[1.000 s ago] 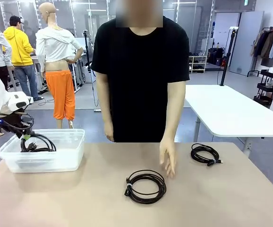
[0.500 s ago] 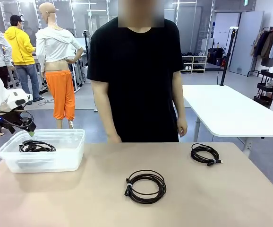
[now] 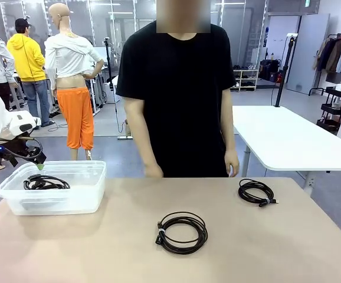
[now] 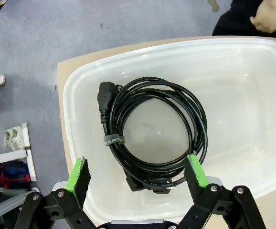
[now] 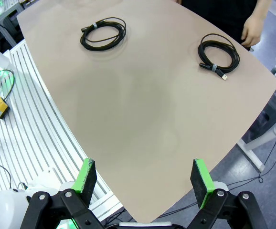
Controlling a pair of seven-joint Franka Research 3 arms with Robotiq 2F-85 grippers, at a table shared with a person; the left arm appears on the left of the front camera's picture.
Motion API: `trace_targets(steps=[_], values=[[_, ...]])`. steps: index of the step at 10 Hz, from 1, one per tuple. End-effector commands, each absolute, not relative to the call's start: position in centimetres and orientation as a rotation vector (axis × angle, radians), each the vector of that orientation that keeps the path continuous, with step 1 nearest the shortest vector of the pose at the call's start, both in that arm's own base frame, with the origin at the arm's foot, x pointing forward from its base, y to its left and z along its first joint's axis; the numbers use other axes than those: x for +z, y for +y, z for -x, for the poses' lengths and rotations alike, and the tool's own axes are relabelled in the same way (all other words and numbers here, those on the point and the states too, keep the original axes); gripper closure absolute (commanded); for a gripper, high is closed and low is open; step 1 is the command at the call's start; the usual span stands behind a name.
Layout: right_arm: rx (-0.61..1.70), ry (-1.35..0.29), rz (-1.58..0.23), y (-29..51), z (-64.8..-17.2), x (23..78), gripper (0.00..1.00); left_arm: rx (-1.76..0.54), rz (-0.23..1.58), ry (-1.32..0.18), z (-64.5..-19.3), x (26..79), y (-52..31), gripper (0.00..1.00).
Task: Organize and store the cables.
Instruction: Place the Power Cable into the Organizing box, then place the USB Extension Cable into the Organizing box.
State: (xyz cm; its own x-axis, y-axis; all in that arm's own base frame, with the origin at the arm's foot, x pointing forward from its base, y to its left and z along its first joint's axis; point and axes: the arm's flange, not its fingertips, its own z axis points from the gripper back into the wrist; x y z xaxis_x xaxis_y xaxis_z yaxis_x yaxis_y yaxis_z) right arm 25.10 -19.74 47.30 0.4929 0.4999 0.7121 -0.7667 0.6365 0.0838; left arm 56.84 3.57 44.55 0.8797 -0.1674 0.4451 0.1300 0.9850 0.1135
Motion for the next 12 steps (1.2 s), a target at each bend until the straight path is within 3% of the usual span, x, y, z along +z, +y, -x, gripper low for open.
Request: trace_targets(steps=[1, 12], values=[[0.802, -0.715, -0.423, -19.75, -25.08, 47.39, 0.00, -0.164, -0.084, -0.471, -56.82, 44.61, 3.63, 0.00], [0.802, -0.715, -0.423, -19.75, -25.08, 47.39, 0.00, -0.164, -0.084, -0.471, -56.82, 44.61, 3.63, 0.00]])
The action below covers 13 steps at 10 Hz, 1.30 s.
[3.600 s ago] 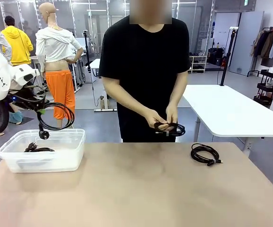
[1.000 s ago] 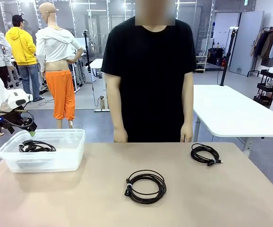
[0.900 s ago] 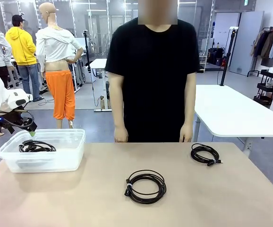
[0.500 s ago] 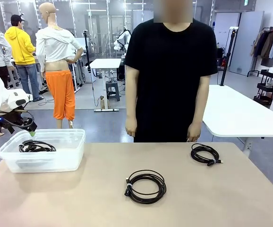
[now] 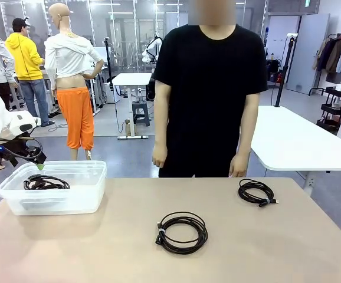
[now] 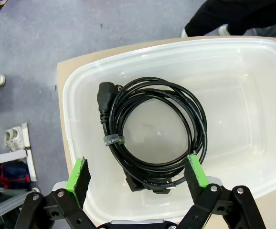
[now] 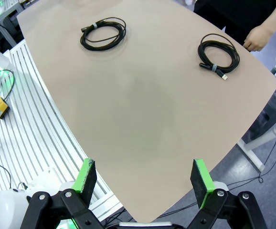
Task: Organize and store the cables.
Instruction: Place the USB Extension Cable into the Organizing box.
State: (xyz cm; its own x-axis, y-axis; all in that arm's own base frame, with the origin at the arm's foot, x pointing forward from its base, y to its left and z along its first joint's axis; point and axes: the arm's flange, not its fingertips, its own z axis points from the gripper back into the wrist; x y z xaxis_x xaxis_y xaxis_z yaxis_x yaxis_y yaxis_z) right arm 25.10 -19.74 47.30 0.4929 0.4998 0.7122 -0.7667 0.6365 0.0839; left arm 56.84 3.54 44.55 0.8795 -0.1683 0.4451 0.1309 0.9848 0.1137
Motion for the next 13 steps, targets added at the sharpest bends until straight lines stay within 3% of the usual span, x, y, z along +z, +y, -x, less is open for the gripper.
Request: trace_targets(steps=[1, 3, 6, 10, 13], values=[[0.802, -0.715, -0.423, -19.7, -25.1, 47.4, 0.00, -0.156, -0.081, -0.471, -56.8, 44.5, 3.5, 0.00], [0.802, -0.715, -0.423, -19.7, -25.1, 47.4, 0.00, -0.407, -0.059, -0.516, -53.5, 48.6, 4.1, 0.00], [0.802, -0.715, -0.423, -19.7, -25.1, 47.4, 0.00, -0.657, 0.030, -0.629, -43.7, 53.2, 7.2, 0.00], [0.802, -0.715, -0.423, -19.7, -25.1, 47.4, 0.00, -0.828, 0.077, -0.753, -32.9, 51.4, 7.5, 0.00], [0.802, -0.715, -0.423, -19.7, -25.1, 47.4, 0.00, -0.992, 0.048, -0.645, -31.4, 48.5, 8.9, 0.00]])
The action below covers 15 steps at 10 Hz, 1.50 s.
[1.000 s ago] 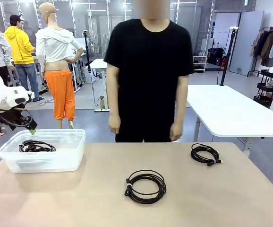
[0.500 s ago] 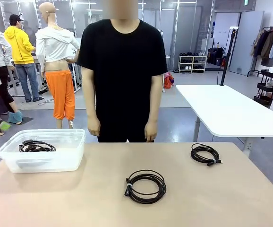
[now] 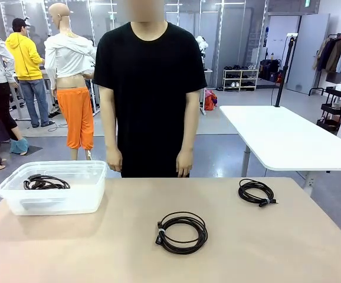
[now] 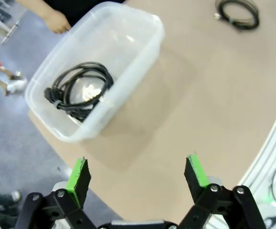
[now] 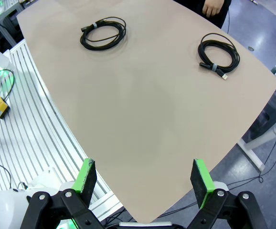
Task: Organize and store the cables.
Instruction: Place the USB Extension Cable into the Organizing box.
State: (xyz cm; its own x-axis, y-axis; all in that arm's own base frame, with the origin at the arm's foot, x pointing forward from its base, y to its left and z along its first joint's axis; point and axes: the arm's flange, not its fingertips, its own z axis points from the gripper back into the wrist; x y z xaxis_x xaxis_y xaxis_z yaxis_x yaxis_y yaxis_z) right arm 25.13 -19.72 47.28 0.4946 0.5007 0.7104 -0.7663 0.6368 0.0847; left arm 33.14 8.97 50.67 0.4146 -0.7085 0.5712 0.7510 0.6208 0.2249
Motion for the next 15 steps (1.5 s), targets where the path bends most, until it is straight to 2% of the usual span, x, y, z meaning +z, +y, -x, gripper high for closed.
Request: trace_targets(steps=[1, 3, 8, 9, 10, 11, 12, 15], values=[[0.802, -0.715, -0.423, -19.7, -25.1, 47.4, 0.00, -1.025, 0.061, -0.644, -31.0, 48.6, 8.8, 0.00], [0.802, -0.715, -0.423, -19.7, -25.1, 47.4, 0.00, -0.964, 0.068, -0.656, -33.0, 50.2, 9.2, 0.00], [0.802, -0.715, -0.423, -19.7, -25.1, 47.4, 0.00, -0.975, 0.073, -0.648, -32.8, 50.1, 9.2, 0.00], [0.802, -0.715, -0.423, -19.7, -25.1, 47.4, 0.00, -1.059, 0.077, -0.668, -33.3, 50.7, 6.3, 0.00], [0.802, -0.715, -0.423, -19.7, -25.1, 47.4, 0.00, -1.132, 0.167, -0.687, -33.6, 51.2, 1.9, 0.00], [0.802, -0.715, -0.423, -19.7, -25.1, 47.4, 0.00, -1.228, 0.043, -0.576, -33.3, 50.4, -4.1, 0.00], [0.802, -0.715, -0.423, -19.7, -25.1, 47.4, 0.00, -1.281, 0.062, -0.590, -32.6, 50.4, -8.2, 0.00], [0.802, -0.715, -0.423, -19.7, -25.1, 47.4, 0.00, -1.245, 0.157, -0.510, -31.9, 49.5, -18.2, 0.00]])
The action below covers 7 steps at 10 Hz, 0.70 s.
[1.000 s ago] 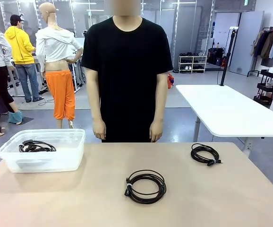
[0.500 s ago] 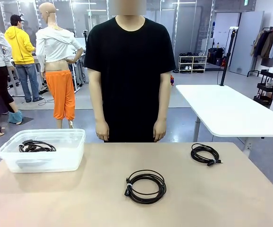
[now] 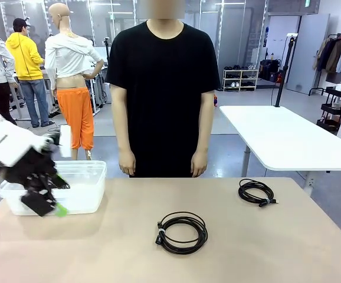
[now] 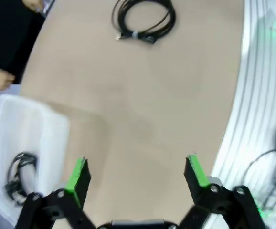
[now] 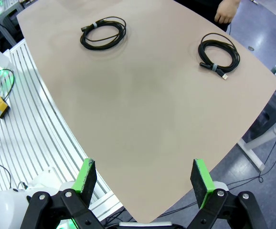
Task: Organize and store the cables.
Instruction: Place the USB Extension Cable into the Organizing box.
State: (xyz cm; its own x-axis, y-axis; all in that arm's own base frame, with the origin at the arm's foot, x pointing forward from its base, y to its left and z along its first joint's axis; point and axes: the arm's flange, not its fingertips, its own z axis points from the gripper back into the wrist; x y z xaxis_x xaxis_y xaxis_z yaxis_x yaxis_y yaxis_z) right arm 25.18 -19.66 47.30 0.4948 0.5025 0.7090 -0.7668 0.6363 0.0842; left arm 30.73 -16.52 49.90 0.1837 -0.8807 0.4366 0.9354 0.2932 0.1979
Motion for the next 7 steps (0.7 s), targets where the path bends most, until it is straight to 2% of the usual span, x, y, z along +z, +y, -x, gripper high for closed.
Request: trace_targets(steps=[1, 3, 4, 5, 7], values=[[0.802, -0.715, -0.423, -19.7, -25.1, 47.4, 0.00, -1.262, 0.150, -0.504, -31.4, 48.6, -22.0, 0.00], [0.802, -0.715, -0.423, -19.7, -25.1, 47.4, 0.00, -1.295, 0.140, -0.524, -31.6, 47.3, -26.3, 0.00], [0.802, -0.715, -0.423, -19.7, -25.1, 47.4, 0.00, -1.358, 0.218, -0.490, -31.3, 47.4, -26.4, 0.00], [0.802, -0.715, -0.423, -19.7, -25.1, 47.4, 0.00, -1.299, 0.150, -0.505, -29.9, 47.4, -25.0, 0.00], [0.802, -0.715, -0.423, -19.7, -25.1, 47.4, 0.00, -1.299, 0.150, -0.505, -29.9, 47.4, -25.0, 0.00]])
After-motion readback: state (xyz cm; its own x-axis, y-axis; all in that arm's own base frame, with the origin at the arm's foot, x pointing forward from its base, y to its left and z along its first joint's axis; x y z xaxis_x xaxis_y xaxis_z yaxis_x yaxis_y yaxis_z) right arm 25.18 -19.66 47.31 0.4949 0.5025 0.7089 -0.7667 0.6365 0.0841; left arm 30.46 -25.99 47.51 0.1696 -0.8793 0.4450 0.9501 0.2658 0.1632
